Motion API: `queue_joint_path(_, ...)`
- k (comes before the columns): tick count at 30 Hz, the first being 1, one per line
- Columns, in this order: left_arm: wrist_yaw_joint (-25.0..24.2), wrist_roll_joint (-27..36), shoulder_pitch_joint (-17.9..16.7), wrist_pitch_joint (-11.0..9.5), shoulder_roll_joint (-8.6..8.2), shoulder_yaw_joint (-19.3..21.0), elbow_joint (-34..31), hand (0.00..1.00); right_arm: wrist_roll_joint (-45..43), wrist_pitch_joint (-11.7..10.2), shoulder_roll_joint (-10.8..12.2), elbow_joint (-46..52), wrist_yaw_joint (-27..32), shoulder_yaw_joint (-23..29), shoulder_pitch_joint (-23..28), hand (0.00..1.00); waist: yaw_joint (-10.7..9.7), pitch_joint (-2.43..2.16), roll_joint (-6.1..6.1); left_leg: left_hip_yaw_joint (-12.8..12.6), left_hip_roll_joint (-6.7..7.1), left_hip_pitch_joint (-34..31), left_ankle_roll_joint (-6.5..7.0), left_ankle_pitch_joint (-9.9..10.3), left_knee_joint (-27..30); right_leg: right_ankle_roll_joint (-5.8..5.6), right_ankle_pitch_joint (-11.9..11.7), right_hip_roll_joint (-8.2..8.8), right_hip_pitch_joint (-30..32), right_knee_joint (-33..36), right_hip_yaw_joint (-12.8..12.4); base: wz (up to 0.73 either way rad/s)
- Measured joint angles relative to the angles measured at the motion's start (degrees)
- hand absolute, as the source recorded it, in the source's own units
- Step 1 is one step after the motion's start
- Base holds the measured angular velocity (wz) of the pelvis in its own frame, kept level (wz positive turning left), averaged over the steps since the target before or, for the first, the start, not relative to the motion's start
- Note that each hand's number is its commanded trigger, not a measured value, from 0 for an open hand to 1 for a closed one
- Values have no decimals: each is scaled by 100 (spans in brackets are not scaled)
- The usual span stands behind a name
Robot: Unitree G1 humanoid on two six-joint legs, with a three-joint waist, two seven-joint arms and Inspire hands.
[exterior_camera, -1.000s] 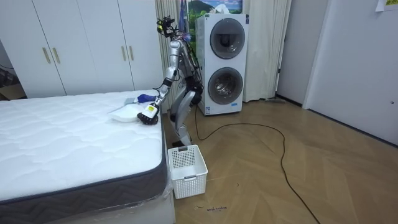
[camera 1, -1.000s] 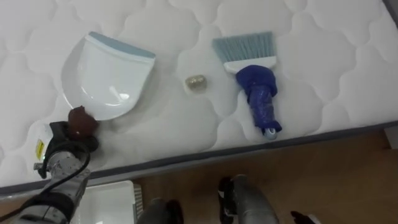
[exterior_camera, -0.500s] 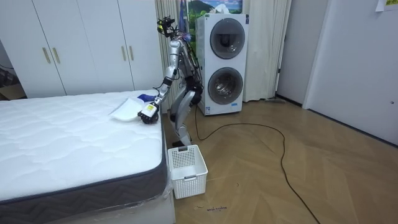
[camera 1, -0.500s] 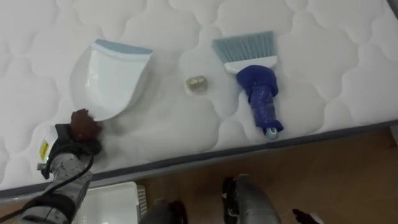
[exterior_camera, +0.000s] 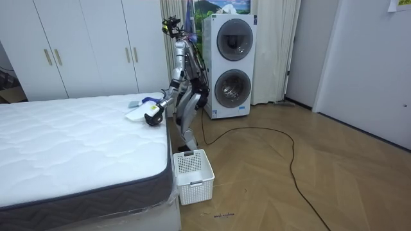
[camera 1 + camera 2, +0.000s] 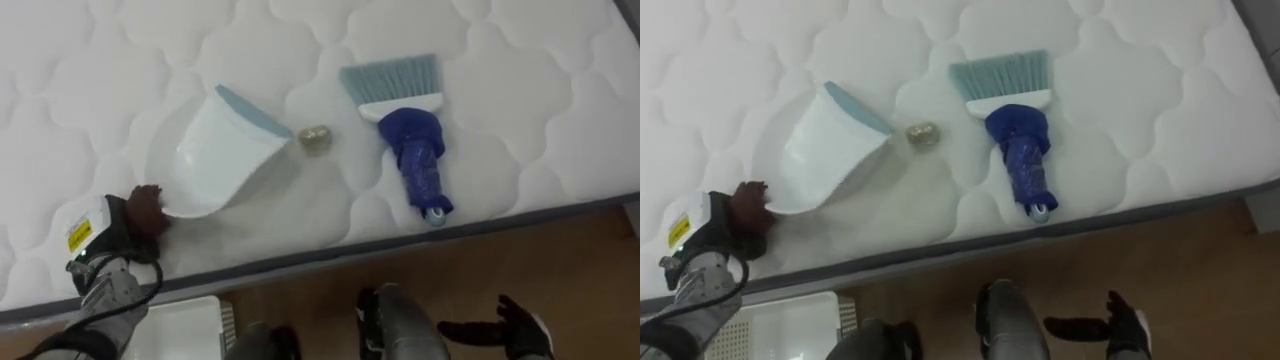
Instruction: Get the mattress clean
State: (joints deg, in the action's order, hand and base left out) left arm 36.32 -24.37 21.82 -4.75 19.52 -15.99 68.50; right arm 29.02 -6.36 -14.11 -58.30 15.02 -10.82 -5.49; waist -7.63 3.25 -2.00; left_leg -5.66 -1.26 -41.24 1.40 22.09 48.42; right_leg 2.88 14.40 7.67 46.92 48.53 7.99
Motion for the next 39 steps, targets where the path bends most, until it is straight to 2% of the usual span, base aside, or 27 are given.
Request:
queue_joint_path(5,342,-636,-181,-63,1,-108,-1,100,-252,-248,8,324,448,207,-20,0,-6,-27,14,-41,10,147,12,-54,-183,-17,-35,-13,-111,-141,-13,-2)
queue_joint_path(7,415,-923,-348,-71,3,-123,-10,100,-362,-250,11,495,606,267,-38,0,18,-51,28,-85,12,289,6,-58,-283,-21,-36,-32,-211,-204,-41,-16)
queue_joint_path(8,457,-1022,-433,-63,3,-143,-11,100,-402,-252,11,581,715,267,-51,0,18,-84,51,-137,-2,354,5,-59,-338,-29,-42,-55,-236,-235,-84,-17)
queue_joint_path(13,653,-1213,-558,-37,-4,-310,11,100,-676,-256,33,921,1219,306,-212,0,15,-98,73,-226,-3,571,9,-95,-555,-48,-94,-84,-390,-398,-150,-9)
queue_joint_path(15,688,-1410,-570,16,-4,-352,11,100,-931,-283,57,1170,1438,307,-242,0,26,-98,74,-275,3,617,23,-106,-619,-64,-103,-85,-399,-423,-195,-8)
queue_joint_path(21,685,-1400,-590,102,-3,-357,78,100,-1392,-286,113,1414,1711,290,-366,0,73,-96,79,-325,-39,698,24,-133,-711,-86,-157,-171,-480,-571,-273,-8)
queue_joint_path(27,573,-1389,-455,248,-7,-445,85,100,-1615,-281,117,1683,1994,63,-958,0,231,-87,93,-310,-28,639,30,-137,-708,-92,-154,-113,-429,-575,-260,1)
queue_joint_path(31,516,-1330,-398,308,-6,-437,93,100,-1619,-281,92,1830,1993,61,-1122,0,338,-84,96,-301,-33,640,42,-145,-692,-91,-145,-82,-450,-578,-171,2)
queue_joint_path(37,377,-1125,-333,335,-7,-438,125,100,-1618,-276,87,1982,1989,-171,-1260,0,362,-33,176,-274,-40,640,63,-156,-672,-110,-134,-42,-470,-573,-183,0)
queue_joint_path(39,330,-1122,-307,340,-6,-435,128,100,-1618,-276,87,2097,1997,-170,-1294,0,358,-32,176,-271,-41,640,65,-156,-667,-111,-134,-30,-480,-573,-173,0)
